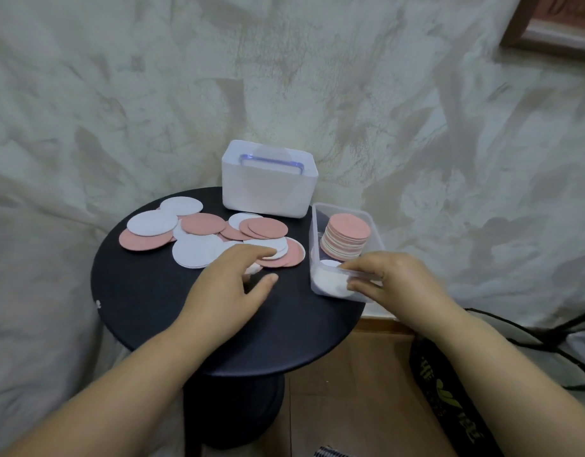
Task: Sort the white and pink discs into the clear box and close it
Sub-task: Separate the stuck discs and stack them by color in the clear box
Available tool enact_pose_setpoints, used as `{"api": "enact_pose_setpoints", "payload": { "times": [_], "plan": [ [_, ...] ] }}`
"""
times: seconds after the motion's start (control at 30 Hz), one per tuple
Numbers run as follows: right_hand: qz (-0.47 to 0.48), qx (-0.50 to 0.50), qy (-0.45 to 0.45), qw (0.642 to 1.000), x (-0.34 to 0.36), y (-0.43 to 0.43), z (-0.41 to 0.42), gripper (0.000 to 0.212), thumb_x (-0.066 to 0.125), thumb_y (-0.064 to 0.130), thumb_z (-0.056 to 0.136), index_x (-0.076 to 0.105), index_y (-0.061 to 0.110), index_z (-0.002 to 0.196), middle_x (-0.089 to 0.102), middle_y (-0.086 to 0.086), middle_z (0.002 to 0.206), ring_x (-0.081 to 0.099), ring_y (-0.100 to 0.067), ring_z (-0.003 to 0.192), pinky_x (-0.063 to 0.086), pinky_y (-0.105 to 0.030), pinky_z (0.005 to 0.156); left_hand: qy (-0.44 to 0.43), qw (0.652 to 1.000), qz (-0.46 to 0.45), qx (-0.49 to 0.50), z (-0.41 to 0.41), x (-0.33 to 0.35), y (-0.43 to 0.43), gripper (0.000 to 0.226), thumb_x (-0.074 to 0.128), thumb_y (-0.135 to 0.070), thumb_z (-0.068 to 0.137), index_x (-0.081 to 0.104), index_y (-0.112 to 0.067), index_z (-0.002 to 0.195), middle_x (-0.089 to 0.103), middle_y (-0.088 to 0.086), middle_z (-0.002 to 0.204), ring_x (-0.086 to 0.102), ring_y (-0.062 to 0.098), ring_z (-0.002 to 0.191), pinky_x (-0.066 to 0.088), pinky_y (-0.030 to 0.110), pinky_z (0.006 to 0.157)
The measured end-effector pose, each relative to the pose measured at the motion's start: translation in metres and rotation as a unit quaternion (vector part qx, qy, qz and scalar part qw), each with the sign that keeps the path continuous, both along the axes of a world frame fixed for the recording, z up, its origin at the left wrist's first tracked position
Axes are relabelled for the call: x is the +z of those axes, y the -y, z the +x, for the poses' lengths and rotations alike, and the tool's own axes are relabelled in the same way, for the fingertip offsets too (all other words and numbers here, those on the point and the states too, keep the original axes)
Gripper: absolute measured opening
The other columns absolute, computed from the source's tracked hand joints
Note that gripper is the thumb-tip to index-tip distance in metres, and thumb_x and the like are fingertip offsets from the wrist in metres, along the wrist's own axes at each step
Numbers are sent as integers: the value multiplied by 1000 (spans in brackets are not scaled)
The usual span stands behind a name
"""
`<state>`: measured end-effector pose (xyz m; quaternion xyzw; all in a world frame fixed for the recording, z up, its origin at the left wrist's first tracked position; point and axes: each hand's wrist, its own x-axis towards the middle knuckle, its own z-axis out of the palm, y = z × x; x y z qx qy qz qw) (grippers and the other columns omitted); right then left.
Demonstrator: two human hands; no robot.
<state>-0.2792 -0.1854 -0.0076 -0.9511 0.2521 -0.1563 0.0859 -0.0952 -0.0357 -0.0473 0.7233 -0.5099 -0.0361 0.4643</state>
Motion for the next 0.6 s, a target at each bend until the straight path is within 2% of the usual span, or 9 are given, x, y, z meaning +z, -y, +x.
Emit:
{"api": "enact_pose_setpoints", "payload": {
  "times": [0.07, 0.2, 0.3, 0.37, 0.43, 0.5, 0.6],
  "plan": [
    [-19, 2, 20, 1000, -1, 2, 2, 30, 72, 21, 79, 69, 23, 109, 70, 3, 104, 64, -21, 96, 49, -32, 80, 25, 999, 22, 39, 14, 1, -8, 30, 61, -26, 86, 59, -32, 116, 50, -28, 107, 49, -1, 104, 35, 11, 82],
    [-64, 31, 160, 985, -1, -15, 9, 28, 66, 32, 79, 69, 21, 104, 67, 4, 103, 61, -14, 97, 47, -24, 83, 98, 990, 63, 79, 43, 1, -14, 34, 59, -24, 87, 58, -23, 120, 55, -7, 128, 46, 13, 119, 32, 22, 93],
    [-32, 94, 221, 970, 0, -43, 35, 29, 56, 33, 84, 69, 17, 104, 66, 4, 103, 56, -7, 98, 42, -15, 88, 95, 981, 129, 112, 66, 3, -13, 45, 53, -29, 91, 45, -20, 134, 33, 1, 148, 21, 19, 140, 18, 32, 111],
    [15, 114, 184, 976, 0, -57, 60, 30, 56, 33, 86, 65, 19, 111, 63, 4, 112, 54, -6, 105, 42, -19, 92, 102, 964, 205, 135, 85, 1, -13, 52, 45, -36, 95, 32, -22, 143, 16, 2, 156, 4, 20, 144, 8, 37, 115],
    [66, 100, 105, 987, -7, -64, 86, 37, 56, 35, 89, 55, 25, 124, 51, 7, 130, 45, -8, 120, 39, -28, 100, 120, 948, 256, 149, 102, -1, -14, 55, 39, -40, 96, 23, -24, 146, 8, 3, 157, -1, 21, 144, 5, 41, 116],
    [95, 74, 36, 992, -17, -64, 111, 48, 52, 39, 91, 40, 29, 136, 33, 7, 145, 29, -10, 134, 29, -31, 109, 120, 941, 281, 143, 111, -1, -17, 54, 35, -41, 97, 22, -24, 146, 7, 4, 157, 1, 22, 144, 7, 41, 116],
    [65, 15, -9, 998, -33, -55, 143, 59, 47, 47, 90, 28, 28, 142, 18, -1, 153, 11, -20, 141, 13, -38, 116, 128, 943, 285, 116, 113, -4, -22, 49, 33, -42, 97, 30, -27, 143, 16, -2, 156, 10, 20, 143, 17, 39, 114]
  ]
}}
